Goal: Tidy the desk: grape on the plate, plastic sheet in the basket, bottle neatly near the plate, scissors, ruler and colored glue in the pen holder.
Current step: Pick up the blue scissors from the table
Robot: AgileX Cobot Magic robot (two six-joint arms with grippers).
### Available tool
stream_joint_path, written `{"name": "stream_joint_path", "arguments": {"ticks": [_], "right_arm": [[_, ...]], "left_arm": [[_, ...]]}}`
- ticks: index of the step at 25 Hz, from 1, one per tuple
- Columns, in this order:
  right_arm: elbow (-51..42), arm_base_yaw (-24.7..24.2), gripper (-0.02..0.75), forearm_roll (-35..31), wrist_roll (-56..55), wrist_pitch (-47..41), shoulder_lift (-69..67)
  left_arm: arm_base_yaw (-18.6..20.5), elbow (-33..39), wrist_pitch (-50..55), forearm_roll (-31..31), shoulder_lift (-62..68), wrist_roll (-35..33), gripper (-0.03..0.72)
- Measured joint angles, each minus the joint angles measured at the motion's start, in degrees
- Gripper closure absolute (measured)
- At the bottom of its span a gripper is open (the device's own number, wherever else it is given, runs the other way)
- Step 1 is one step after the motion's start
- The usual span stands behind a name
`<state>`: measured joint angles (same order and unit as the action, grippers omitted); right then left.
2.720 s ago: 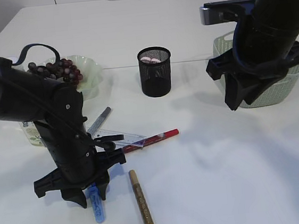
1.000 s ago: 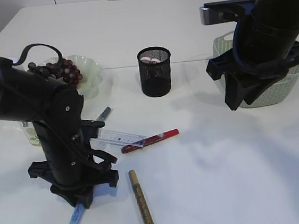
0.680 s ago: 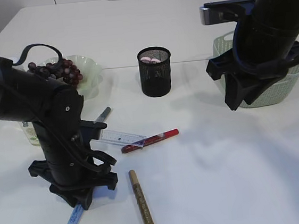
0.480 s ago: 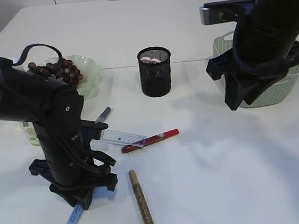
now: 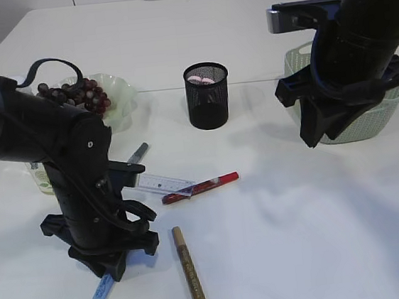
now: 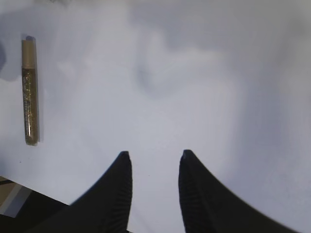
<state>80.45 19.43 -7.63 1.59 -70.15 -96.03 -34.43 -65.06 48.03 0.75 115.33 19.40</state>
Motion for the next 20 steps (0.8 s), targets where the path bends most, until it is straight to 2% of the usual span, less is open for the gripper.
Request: {"name": "stream_joint_path", "arguments": {"ticks": [20], "right_arm": [[0.0, 0.0, 0.462, 0.0, 0.0, 0.0, 0.0]], "left_arm": [[0.0, 0.0, 0.19, -1.18, -2.34, -0.1, 0.521]]}}
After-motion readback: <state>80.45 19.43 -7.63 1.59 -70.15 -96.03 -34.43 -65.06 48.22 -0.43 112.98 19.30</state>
